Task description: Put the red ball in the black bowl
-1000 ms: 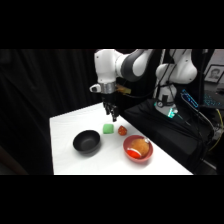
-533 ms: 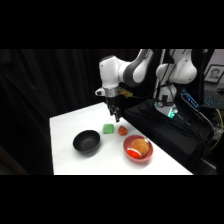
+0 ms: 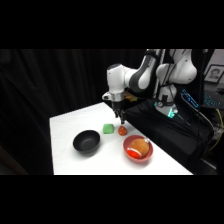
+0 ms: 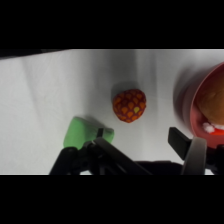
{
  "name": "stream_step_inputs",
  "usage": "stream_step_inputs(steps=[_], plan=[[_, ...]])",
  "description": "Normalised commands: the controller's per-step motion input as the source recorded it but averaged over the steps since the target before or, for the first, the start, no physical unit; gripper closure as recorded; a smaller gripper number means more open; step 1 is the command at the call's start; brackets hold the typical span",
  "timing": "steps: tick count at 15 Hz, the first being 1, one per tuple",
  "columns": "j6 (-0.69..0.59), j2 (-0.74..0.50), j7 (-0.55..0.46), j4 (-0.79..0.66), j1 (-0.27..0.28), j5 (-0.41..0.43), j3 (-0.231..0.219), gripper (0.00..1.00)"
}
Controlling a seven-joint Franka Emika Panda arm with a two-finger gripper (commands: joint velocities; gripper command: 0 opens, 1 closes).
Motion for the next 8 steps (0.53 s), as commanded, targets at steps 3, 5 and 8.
stream_step_inputs(steps=[3, 5, 8], plan=[[0.41, 0.0, -0.03, -0.2, 0.014, 0.171, 0.046, 0.0], [0.4, 0.08, -0.04, -0.15, 0.021, 0.182, 0.058, 0.0], [0.37, 0.14, -0.06, -0.1, 0.015, 0.206, 0.073, 0.0]])
